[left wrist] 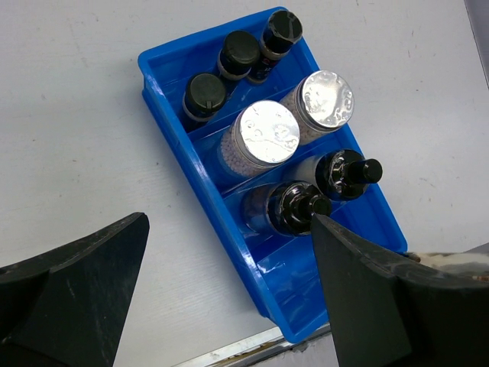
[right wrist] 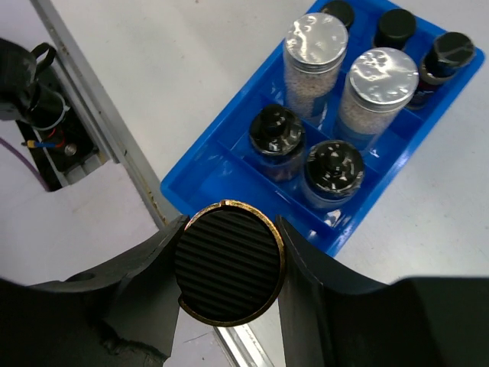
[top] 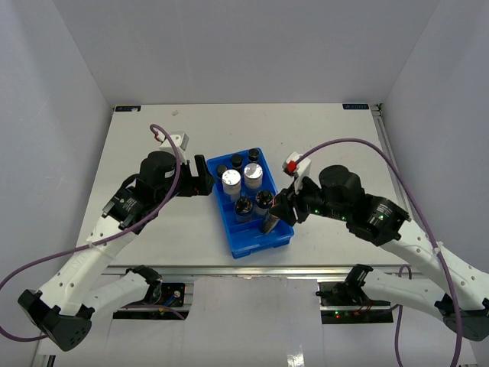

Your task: Organize the condiment bottles

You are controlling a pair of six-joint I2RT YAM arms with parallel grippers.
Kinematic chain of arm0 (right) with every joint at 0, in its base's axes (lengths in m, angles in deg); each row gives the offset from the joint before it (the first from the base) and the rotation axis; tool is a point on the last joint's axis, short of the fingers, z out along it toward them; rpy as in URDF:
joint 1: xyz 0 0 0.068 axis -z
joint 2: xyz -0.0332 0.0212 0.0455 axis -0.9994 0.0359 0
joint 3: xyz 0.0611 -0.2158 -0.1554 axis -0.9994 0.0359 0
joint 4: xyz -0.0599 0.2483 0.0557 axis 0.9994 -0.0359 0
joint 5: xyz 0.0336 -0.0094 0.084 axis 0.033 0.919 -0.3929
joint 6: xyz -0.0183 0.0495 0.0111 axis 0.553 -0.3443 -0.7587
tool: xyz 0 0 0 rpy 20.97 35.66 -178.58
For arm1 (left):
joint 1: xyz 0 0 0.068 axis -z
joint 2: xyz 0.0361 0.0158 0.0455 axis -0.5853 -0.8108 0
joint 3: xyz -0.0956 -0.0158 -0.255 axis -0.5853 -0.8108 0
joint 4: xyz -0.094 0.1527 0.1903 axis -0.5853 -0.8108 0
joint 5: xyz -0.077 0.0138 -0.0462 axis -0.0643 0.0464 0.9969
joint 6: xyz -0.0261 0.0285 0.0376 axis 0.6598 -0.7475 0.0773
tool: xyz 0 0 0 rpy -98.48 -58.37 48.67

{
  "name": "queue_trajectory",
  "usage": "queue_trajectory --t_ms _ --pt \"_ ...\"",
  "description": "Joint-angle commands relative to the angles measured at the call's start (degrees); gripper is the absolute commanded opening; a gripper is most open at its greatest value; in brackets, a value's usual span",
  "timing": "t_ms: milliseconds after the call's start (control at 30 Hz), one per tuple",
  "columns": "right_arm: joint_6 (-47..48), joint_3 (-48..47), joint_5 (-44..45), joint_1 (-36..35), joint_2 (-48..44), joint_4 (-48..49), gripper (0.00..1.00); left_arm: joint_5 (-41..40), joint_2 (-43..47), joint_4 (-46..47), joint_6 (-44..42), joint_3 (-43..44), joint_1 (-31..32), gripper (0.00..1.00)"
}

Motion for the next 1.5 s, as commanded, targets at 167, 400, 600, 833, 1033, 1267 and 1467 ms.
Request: queue_trajectory --t_ms 167,400,600,833,1033,1267,1467 --pt "-1.6 0.7 10.9 -9.8 3.7 6.6 0.08 0.7 0.0 0.8 0.6 2.0 -0.3 0.98" --pt "-1.4 2.4 15.1 -12.5 7.7 10.0 0.08 0.6 0.5 0.4 0.5 2.2 -0.3 0.98" --pt "-1.4 6.0 18.0 -12.9 8.7 14.4 0.08 0.3 1.1 0.0 0.3 2.4 -0.3 0.98" --pt "-2.1 8.7 18.3 -12.9 10.2 17.7 0.08 0.2 1.5 0.0 0.2 2.0 -0.3 0.98" --pt "-2.5 11.1 19.6 -13.3 10.7 20.9 0.1 0.0 1.6 0.0 0.2 1.8 -0.4 0.98" --pt "-3.0 13.0 21.9 -13.7 11.0 22.7 0.28 -0.1 1.8 -0.1 0.1 1.7 -0.3 0.98" --pt "-3.4 13.1 22.9 -14.1 12.0 22.6 0.47 -0.5 1.7 -0.4 -0.2 1.9 -0.3 0.98"
